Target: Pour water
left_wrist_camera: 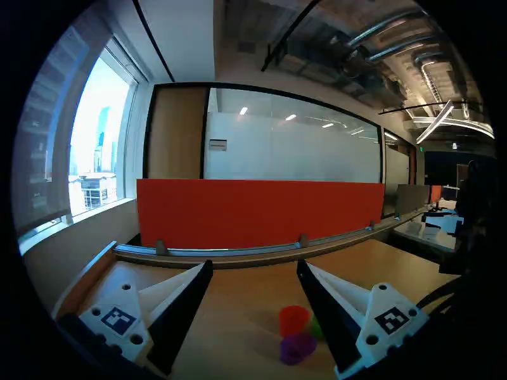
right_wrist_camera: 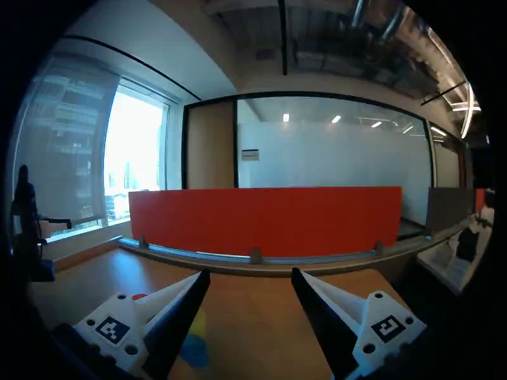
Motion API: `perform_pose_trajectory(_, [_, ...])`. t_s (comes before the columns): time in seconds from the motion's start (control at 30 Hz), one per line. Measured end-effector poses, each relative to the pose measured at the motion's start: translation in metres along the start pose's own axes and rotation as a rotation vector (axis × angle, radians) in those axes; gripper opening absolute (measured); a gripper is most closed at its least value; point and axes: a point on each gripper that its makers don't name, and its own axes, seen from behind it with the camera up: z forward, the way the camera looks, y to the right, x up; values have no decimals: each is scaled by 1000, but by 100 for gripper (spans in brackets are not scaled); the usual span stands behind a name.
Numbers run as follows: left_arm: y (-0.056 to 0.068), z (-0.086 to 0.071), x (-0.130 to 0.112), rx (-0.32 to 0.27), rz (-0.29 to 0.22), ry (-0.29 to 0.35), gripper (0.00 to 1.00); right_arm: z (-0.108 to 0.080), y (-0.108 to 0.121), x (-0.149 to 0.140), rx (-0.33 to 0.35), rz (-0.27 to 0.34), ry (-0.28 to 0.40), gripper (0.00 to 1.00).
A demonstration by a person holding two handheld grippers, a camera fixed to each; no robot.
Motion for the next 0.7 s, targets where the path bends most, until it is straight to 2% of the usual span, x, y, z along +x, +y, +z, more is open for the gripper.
perform_pose_trajectory(0.17, [12,6,0,-63,9,-13,98,1,-11,7,75,-10,1,100])
perform_pose_trajectory(0.37, [31,11,-3,-165,-4,-32,99,1,-26,12,188,-17,-2,100])
perform_pose_trajectory(0.7, [50,18,2,-276,-16,-43,99,1,-44,13,296,-5,-32,100])
